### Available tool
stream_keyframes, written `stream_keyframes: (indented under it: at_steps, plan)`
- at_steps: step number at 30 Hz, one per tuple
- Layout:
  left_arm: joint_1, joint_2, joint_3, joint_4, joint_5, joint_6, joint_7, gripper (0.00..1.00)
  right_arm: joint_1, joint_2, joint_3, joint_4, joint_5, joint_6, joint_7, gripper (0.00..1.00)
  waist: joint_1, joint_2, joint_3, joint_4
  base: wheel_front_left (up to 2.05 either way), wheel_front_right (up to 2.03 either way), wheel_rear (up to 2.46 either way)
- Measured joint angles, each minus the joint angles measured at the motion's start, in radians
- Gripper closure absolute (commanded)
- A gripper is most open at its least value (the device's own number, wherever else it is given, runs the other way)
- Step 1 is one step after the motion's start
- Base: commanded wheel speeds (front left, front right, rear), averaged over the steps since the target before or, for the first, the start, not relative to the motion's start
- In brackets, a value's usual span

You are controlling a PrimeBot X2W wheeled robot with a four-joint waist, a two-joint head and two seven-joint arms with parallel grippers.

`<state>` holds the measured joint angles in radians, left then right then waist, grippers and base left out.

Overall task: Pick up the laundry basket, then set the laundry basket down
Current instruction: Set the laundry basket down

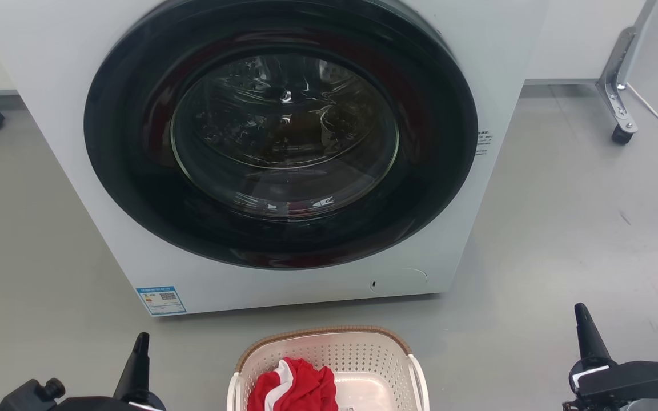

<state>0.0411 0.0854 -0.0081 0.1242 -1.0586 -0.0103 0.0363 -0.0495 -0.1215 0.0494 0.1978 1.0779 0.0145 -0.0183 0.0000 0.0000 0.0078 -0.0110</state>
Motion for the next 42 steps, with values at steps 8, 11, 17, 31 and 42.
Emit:
stream_keyframes:
  at_steps: [8,11,17,31,42]
  plan:
    - [-0.022,-0.008,0.017,0.03,-0.091,-0.018,0.015,1.0,-0.004,0.013,-0.034,0.017,0.093,0.021,0.024,1.0,0.0,0.0,-0.001,0.002,0.0,0.0,0.0]
    - [-0.024,-0.01,0.024,0.038,-0.124,-0.026,0.019,1.0,-0.005,0.017,-0.042,0.021,0.12,0.023,0.028,1.0,0.0,0.0,-0.001,0.003,0.0,0.0,0.0]
    - [-0.043,-0.016,0.036,0.062,-0.195,-0.04,0.03,1.0,-0.009,0.028,-0.067,0.036,0.192,0.039,0.049,1.0,0.0,0.0,-0.002,0.004,0.0,0.0,0.0]
    - [-0.082,-0.028,0.068,0.114,-0.372,-0.071,0.052,1.0,-0.023,0.053,-0.126,0.069,0.359,0.072,0.089,1.0,0.0,0.0001,-0.004,0.008,0.0,0.0,0.0]
    - [-0.107,-0.039,0.094,0.157,-0.506,-0.102,0.072,1.0,-0.033,0.073,-0.172,0.095,0.491,0.1,0.124,1.0,0.0,0.0001,-0.006,0.01,0.0,0.0,0.0]
